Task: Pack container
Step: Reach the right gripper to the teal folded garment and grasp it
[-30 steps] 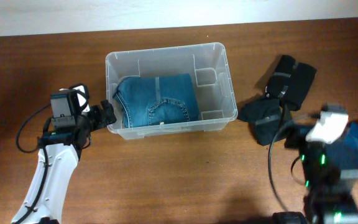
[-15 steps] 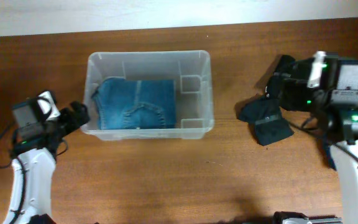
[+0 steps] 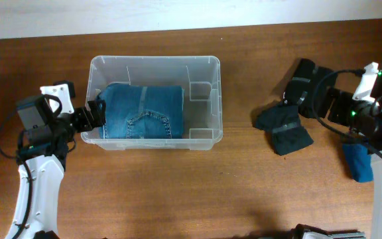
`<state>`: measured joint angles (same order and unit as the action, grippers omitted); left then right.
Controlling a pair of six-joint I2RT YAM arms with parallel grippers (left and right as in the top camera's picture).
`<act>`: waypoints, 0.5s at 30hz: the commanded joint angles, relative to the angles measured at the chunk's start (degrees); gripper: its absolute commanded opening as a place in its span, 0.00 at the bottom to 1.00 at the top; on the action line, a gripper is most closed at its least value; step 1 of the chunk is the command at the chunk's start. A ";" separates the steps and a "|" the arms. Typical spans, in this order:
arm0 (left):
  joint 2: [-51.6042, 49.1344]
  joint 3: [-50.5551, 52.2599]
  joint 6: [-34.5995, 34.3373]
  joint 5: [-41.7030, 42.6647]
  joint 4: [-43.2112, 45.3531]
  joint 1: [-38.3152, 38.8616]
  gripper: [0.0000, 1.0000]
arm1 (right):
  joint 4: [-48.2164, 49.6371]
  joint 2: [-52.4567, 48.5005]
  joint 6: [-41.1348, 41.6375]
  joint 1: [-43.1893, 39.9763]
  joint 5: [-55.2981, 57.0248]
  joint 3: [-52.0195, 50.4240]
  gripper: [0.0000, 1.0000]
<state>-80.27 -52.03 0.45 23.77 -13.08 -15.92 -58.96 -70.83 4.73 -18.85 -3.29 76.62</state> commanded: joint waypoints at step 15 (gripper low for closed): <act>3.30 -11.67 3.02 -11.65 -8.26 -8.20 0.99 | -5.33 0.61 9.79 -25.59 -5.79 -1.81 0.93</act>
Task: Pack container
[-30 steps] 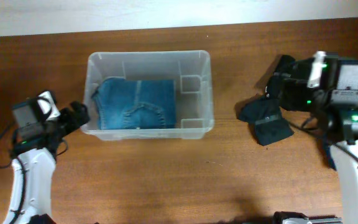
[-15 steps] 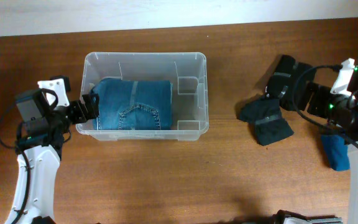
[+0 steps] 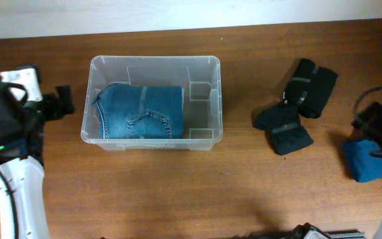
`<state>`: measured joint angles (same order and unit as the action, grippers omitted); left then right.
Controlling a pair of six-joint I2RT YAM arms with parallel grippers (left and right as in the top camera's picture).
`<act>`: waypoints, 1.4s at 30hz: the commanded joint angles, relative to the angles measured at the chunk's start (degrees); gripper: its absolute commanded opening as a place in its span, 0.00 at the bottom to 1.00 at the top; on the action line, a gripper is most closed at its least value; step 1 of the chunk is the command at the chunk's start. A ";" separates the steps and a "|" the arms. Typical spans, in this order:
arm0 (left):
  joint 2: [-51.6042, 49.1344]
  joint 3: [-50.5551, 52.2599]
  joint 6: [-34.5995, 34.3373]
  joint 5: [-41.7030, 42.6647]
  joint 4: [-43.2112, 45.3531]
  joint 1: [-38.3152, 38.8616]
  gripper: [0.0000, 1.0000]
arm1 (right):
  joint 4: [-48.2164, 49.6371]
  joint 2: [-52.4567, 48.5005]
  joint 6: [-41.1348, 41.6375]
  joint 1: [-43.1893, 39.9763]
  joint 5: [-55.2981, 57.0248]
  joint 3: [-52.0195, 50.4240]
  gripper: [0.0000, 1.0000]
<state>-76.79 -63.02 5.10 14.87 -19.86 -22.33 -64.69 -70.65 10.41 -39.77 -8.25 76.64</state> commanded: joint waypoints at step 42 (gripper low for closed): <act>-15.52 -0.68 -1.64 -4.66 -2.10 -2.16 0.99 | 22.45 -23.30 3.26 -9.27 -1.73 -18.82 0.04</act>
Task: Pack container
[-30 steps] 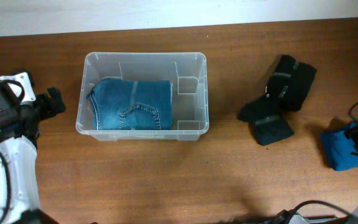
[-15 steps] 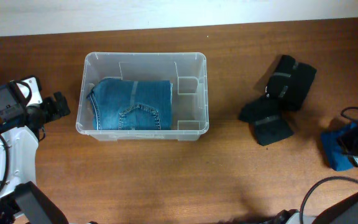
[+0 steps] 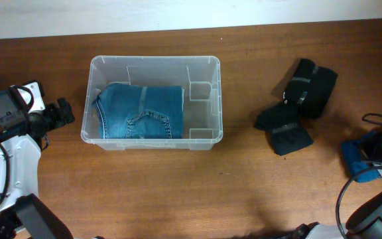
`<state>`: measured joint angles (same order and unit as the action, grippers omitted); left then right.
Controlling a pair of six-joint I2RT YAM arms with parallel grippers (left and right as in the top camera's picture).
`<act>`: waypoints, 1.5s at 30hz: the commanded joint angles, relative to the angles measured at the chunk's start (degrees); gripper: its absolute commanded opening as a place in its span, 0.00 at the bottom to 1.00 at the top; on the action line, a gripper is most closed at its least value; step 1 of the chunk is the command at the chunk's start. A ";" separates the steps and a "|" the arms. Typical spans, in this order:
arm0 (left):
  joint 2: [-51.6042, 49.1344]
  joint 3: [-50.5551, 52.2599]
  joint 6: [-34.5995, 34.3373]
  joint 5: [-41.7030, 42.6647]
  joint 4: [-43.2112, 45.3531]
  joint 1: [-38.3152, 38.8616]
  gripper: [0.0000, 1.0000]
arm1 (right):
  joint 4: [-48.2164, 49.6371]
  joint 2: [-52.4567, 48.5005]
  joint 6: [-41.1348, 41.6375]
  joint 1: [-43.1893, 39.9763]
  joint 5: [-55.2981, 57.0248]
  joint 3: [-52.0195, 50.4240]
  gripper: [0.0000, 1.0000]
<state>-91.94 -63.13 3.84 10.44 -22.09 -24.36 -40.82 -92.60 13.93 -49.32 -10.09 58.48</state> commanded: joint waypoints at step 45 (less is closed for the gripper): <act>-0.37 -0.57 -0.39 2.21 0.17 -0.13 0.99 | -26.97 3.23 -9.75 63.45 7.61 47.56 0.36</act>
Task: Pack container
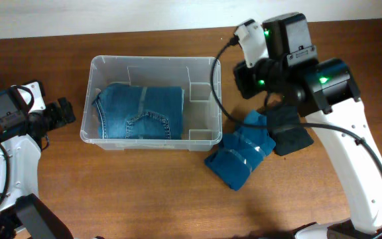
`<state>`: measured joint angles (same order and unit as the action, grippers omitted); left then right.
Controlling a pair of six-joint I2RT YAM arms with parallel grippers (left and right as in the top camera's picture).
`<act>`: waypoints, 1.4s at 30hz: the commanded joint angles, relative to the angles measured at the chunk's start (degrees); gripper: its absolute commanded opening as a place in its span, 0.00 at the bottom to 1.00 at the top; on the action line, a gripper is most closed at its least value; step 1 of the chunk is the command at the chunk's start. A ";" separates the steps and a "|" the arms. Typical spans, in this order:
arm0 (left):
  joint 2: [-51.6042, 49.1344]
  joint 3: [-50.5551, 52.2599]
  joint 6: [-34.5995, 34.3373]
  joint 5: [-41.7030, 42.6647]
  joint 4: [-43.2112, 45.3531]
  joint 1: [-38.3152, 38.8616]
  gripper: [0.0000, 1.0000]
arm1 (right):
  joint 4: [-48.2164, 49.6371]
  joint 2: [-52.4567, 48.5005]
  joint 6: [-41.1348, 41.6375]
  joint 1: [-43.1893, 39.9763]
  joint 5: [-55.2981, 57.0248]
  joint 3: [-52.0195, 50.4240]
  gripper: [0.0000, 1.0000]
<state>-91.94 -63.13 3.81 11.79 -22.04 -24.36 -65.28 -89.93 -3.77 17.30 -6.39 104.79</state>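
Note:
The clear plastic container [207, 136] stands left of centre with folded blue jeans [141, 111] filling its left part. My right arm reaches in from the right. Its gripper [249, 121], mostly hidden under the arm, is shut on a folded blue cloth [239, 158]. That cloth hangs just outside the container's right front corner. My left gripper [63, 113] is open with nothing in it, left of the container and apart from its wall.
A black folded garment [292, 138] lies right of the blue cloth, partly under my right arm. The right end of the container holds small divided compartments [200, 93]. The table's far edge [111, 33] runs behind the container.
My right arm was at the right edge on the blue cloth. It is now over the middle, with the cloth held beside the container's right front corner. The left arm has not moved.
My left gripper was at the container's left wall against the jeans, the right arm near the black garments. Then the left gripper stood clear to the left and the right arm was by the blue cloth at the table's right edge. That cloth is now beside the container.

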 commanded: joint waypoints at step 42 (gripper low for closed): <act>-0.42 -0.57 -0.37 0.85 0.35 -0.13 0.99 | 31.10 -2.38 36.48 -10.64 -4.70 -54.23 0.25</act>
<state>-91.94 -63.13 3.81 11.99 -21.67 -24.36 -35.42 -92.51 36.36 6.63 -16.53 51.20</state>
